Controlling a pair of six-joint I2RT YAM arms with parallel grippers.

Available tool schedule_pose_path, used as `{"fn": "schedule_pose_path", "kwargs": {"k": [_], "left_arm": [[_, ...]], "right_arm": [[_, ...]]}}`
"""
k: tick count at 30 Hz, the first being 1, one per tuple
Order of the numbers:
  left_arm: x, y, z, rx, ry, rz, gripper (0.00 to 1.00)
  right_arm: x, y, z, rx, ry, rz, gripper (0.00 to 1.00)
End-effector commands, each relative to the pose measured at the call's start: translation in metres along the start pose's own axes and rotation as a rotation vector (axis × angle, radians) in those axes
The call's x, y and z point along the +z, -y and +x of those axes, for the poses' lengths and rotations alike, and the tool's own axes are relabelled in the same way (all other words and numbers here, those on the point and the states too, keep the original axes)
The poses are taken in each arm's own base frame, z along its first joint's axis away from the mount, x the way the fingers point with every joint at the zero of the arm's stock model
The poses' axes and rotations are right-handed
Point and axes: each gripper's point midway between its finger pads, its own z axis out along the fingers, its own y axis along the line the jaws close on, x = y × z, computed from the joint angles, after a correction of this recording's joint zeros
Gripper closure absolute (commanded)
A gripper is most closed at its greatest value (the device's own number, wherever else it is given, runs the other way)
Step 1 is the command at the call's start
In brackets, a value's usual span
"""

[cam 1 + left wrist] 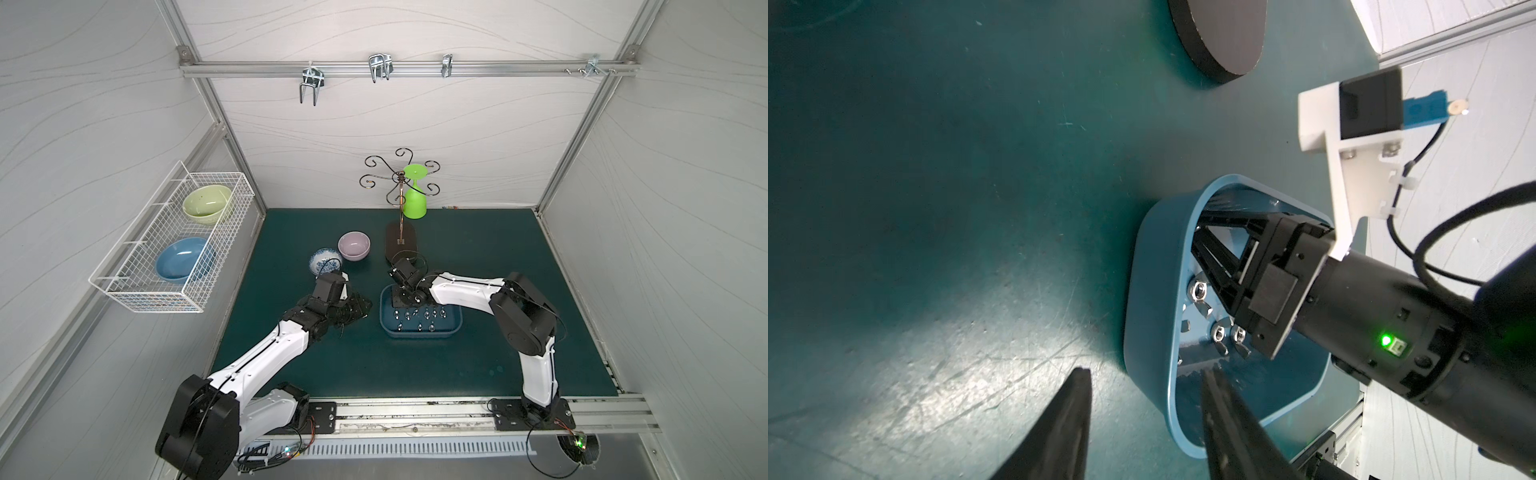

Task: Take out the wing nut from the storage box
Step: Pick up the wing nut from the storage box.

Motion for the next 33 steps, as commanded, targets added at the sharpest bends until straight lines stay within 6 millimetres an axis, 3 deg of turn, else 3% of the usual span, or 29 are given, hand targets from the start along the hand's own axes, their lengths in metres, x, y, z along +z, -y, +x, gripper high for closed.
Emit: {"fn": "schedule_pose_path", "kwargs": {"k": [1, 23, 25, 33], "left_arm": [[-0.001, 0.010, -0.007, 0.009, 0.025, 0.043, 0.53], [-0.001, 0.008, -0.009, 0.008, 0.036, 0.035, 0.53], [-0.001, 0.009, -0.009, 0.006, 0.035, 0.038, 0.53], [0.004, 0.015, -0.010, -0.013, 0.019, 0.063, 0.54]], "right_arm": [[0.007, 0.006, 0.008, 0.005, -0.035, 0.038, 0.77], [0.000, -0.004, -0.004, -0.023, 0.014, 0.030, 0.96], [-0.002, -0.005, -0.005, -0.026, 0.024, 0.026, 1.00], [-0.031, -0.015, -0.012, -0.078, 0.080, 0.005, 1.00]]}}
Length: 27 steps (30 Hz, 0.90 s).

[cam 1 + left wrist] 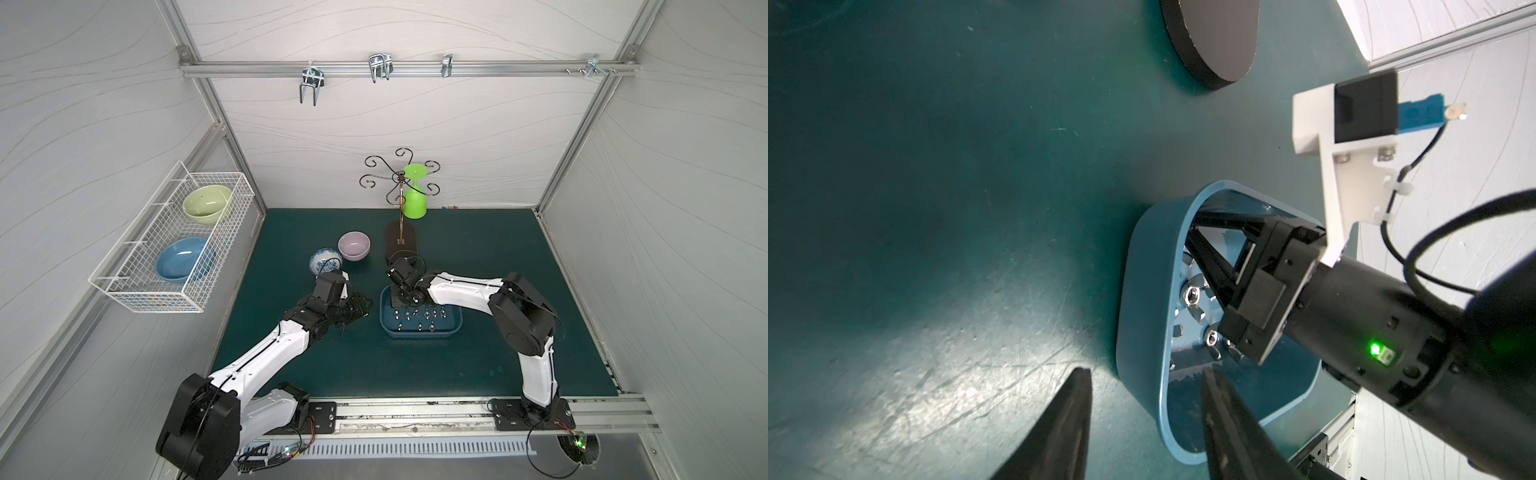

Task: Take out the wing nut from the storage box
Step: Pick up the wing nut from the storage box, then place the wing nut at the center of the board.

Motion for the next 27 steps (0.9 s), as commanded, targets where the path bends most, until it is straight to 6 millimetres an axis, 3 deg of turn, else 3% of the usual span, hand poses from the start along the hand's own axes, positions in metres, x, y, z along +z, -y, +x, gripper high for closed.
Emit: {"fn": "schedule_pose_path", "kwargs": {"k": [1, 8, 11, 14, 21, 24, 27], "left_arm": [[0.002, 0.015, -0.009, -0.002, 0.016, 0.054, 0.54], [0.004, 0.032, -0.010, 0.031, 0.006, 0.067, 0.54], [0.007, 0.048, -0.005, 0.074, -0.010, 0.081, 0.54], [0.016, 0.072, 0.005, 0.140, -0.052, 0.100, 0.54], [0.047, 0.129, 0.040, 0.272, -0.174, 0.167, 0.54], [0.057, 0.152, 0.057, 0.316, -0.225, 0.205, 0.54], [0.064, 0.172, 0.074, 0.350, -0.271, 0.246, 0.55]], "right_arm": [[-0.033, -0.009, -0.011, -0.046, 0.061, -0.016, 1.00], [-0.065, 0.006, -0.011, -0.075, 0.113, 0.013, 1.00], [-0.073, 0.029, -0.010, -0.055, 0.123, 0.051, 1.00], [-0.084, 0.070, -0.015, 0.011, 0.149, 0.102, 1.00], [-0.114, 0.190, -0.024, 0.243, 0.208, 0.215, 1.00], [-0.117, 0.237, -0.018, 0.350, 0.199, 0.254, 1.00], [-0.113, 0.269, -0.007, 0.432, 0.202, 0.283, 1.00]]}}
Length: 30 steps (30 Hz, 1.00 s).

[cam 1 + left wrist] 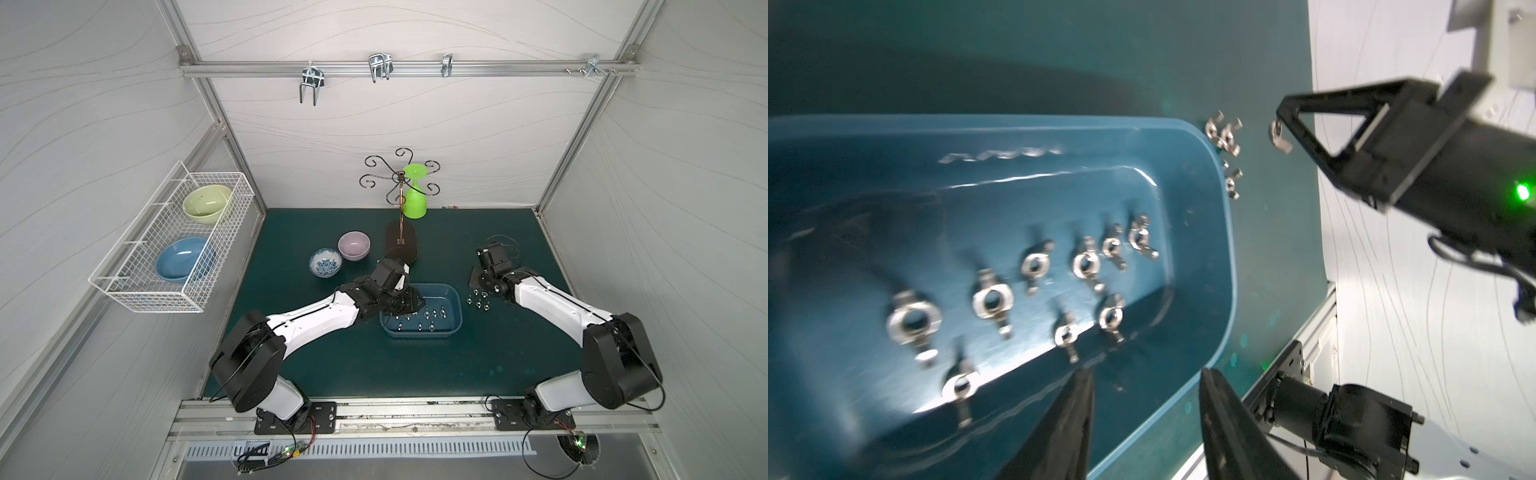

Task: Take out the wing nut from the storage box
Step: Place the wing nut at the center of the board.

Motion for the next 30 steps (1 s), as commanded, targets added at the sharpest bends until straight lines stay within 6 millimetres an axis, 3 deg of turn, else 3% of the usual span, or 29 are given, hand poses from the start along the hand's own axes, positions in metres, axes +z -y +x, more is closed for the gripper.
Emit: {"fn": "schedule_pose_path", "kwargs": {"k": [1, 6, 12, 26, 30], "left_arm": [[0.008, 0.042, -0.005, 0.084, -0.009, 0.102, 0.55], [0.028, 0.062, 0.007, 0.116, -0.073, 0.138, 0.55], [0.043, 0.078, 0.019, 0.141, -0.128, 0.169, 0.55], [0.042, 0.074, 0.027, 0.149, -0.152, 0.151, 0.54], [0.041, 0.073, 0.027, 0.148, -0.151, 0.151, 0.55]], "right_arm": [[0.010, 0.022, 0.011, 0.044, -0.031, 0.000, 1.00], [0.027, 0.044, 0.023, 0.108, -0.087, 0.028, 1.00], [0.035, 0.056, 0.028, 0.147, -0.103, 0.039, 1.00], [0.049, 0.071, 0.041, 0.175, -0.142, 0.067, 1.00], [0.049, 0.071, 0.041, 0.168, -0.147, 0.067, 0.95]]}}
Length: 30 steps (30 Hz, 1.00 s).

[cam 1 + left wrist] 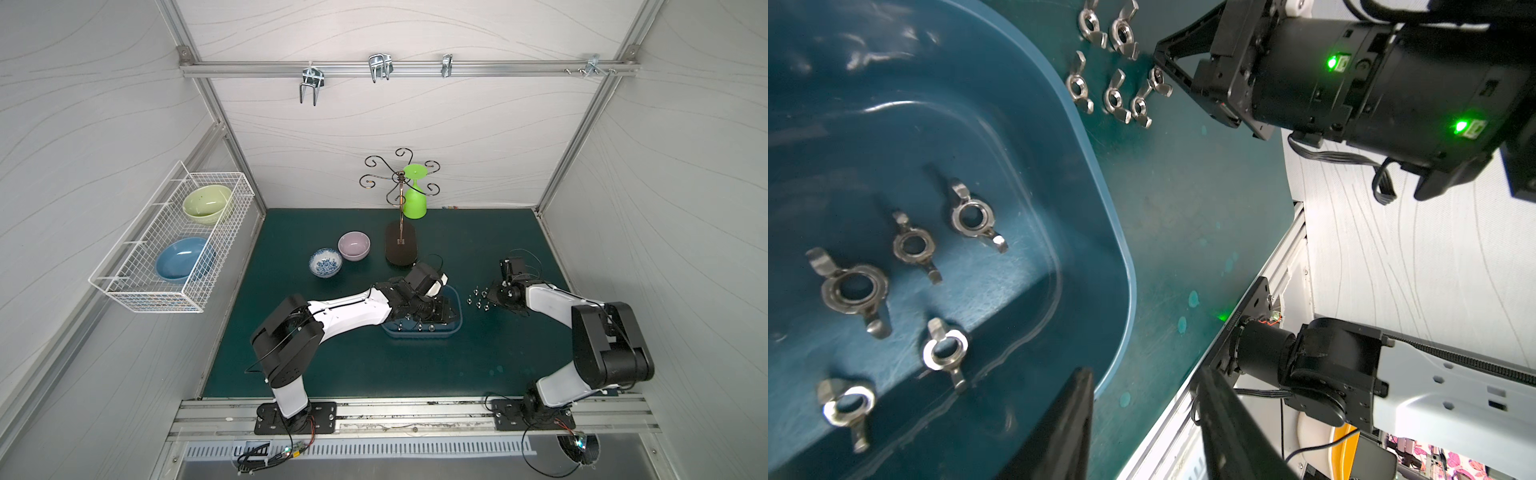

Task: Take out the wing nut from the storage box
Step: Place the wing nut at the center of the board.

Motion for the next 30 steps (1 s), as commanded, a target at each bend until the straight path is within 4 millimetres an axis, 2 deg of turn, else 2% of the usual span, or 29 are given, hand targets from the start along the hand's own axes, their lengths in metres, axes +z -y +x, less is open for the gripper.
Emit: {"fn": "schedule_pose_path", "kwargs": {"k": [1, 12, 16, 20, 22, 23, 26, 28, 30], "left_arm": [[-0.007, 0.015, -0.007, 0.043, 0.021, 0.031, 0.54], [-0.014, 0.006, -0.004, 0.036, 0.045, -0.009, 0.54], [-0.027, 0.005, -0.006, 0.055, 0.077, -0.040, 0.54], [-0.059, -0.007, -0.019, 0.045, 0.157, -0.068, 0.54], [-0.082, -0.024, -0.026, 0.004, 0.204, -0.090, 0.53], [-0.095, -0.039, -0.029, -0.035, 0.231, -0.107, 0.53], [-0.127, -0.086, -0.028, -0.157, 0.311, -0.153, 0.52], [-0.141, -0.116, -0.022, -0.231, 0.352, -0.198, 0.52], [-0.151, -0.139, -0.015, -0.301, 0.385, -0.227, 0.52]], "right_arm": [[0.004, 0.002, 0.002, 0.002, -0.011, 0.002, 0.93], [0.001, 0.001, 0.002, -0.011, 0.002, -0.001, 0.83], [-0.014, -0.004, -0.005, -0.039, 0.053, 0.004, 0.78], [-0.053, -0.035, -0.011, -0.133, 0.135, -0.042, 0.73], [-0.073, -0.055, -0.007, -0.201, 0.168, -0.070, 0.72], [-0.083, -0.066, -0.004, -0.234, 0.179, -0.097, 0.72], [-0.105, -0.109, 0.018, -0.336, 0.169, -0.202, 0.72], [-0.114, -0.140, 0.042, -0.416, 0.144, -0.266, 0.72], [-0.118, -0.175, 0.076, -0.512, 0.085, -0.339, 0.71]]}}
